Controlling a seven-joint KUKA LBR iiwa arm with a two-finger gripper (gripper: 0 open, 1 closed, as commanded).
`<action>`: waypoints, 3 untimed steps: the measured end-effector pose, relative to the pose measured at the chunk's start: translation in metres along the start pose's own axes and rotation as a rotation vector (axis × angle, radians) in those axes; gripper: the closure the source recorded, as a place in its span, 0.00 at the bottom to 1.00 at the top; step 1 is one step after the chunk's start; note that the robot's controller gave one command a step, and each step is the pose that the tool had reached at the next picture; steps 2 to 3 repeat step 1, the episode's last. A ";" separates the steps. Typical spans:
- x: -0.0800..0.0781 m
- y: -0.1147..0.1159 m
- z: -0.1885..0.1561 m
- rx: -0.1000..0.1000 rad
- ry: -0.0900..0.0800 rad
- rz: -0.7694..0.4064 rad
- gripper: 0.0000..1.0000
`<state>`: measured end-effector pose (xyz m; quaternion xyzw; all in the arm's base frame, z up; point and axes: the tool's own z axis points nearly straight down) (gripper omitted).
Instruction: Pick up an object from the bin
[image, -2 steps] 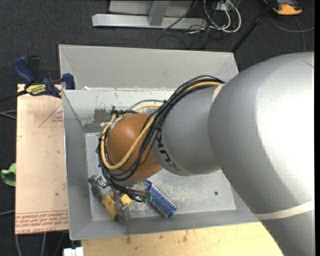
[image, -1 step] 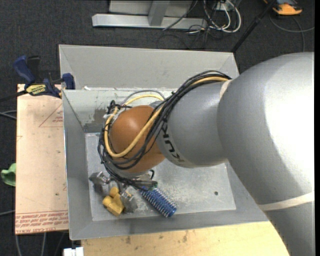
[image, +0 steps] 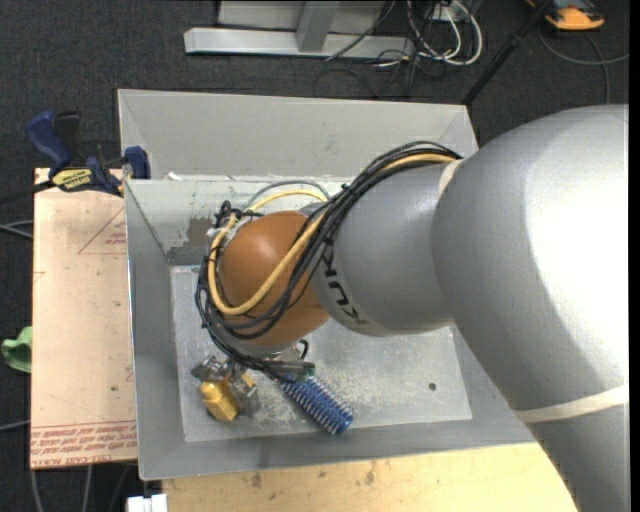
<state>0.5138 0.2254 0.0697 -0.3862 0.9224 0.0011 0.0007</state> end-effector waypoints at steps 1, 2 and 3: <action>-0.010 -0.005 -0.149 0.006 -0.010 -0.016 1.00; -0.010 -0.005 -0.149 0.006 -0.010 -0.016 1.00; -0.010 -0.005 -0.149 0.006 -0.010 -0.016 1.00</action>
Offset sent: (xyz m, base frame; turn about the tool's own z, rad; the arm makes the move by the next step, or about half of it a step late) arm 0.0081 0.0017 0.1441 -0.0191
